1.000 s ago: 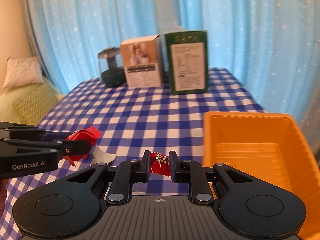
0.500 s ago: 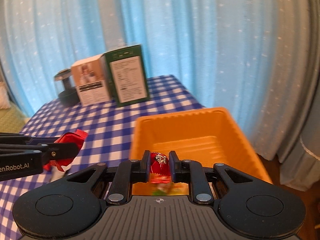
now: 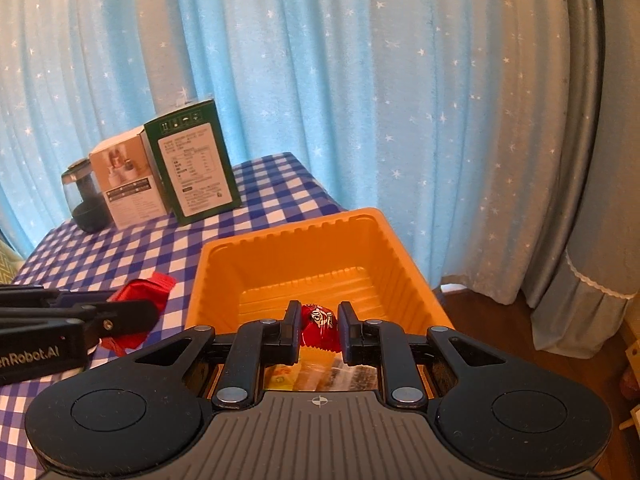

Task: Organize snacks
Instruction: 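Carry both candies over the orange tray and open both tools to drop them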

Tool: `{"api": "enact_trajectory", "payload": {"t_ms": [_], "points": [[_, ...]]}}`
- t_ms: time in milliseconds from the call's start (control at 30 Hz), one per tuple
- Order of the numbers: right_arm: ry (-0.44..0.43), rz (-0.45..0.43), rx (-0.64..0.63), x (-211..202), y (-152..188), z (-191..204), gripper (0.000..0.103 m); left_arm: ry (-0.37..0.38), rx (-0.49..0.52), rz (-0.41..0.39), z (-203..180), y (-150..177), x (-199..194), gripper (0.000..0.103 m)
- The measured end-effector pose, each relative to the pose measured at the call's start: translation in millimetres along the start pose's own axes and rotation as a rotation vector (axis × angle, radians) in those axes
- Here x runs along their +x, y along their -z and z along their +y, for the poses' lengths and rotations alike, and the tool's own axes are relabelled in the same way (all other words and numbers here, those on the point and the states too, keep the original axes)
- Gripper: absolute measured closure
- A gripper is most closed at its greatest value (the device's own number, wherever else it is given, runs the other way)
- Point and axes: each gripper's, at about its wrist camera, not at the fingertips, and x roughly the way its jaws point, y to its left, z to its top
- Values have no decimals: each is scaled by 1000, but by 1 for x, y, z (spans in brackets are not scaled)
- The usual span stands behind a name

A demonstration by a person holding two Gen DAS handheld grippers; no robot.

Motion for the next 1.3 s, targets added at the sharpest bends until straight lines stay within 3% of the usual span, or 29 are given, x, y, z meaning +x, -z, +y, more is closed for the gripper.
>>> {"api": "enact_trajectory", "payload": {"t_ms": [1033,1100,1167,1300], "points": [[40,14,45,5,0,-19,84,41,-15,26,-16,-2,37,79],[41,14,46,5,0,-20,84,39,-17,20,-17,-2,37,75],[40,15,53,5,0,-21,84,37,-19,23,-17,-1,38,64],[36,17,63,6,0,-22,84,19,-17,27,-13,0,38,63]]}}
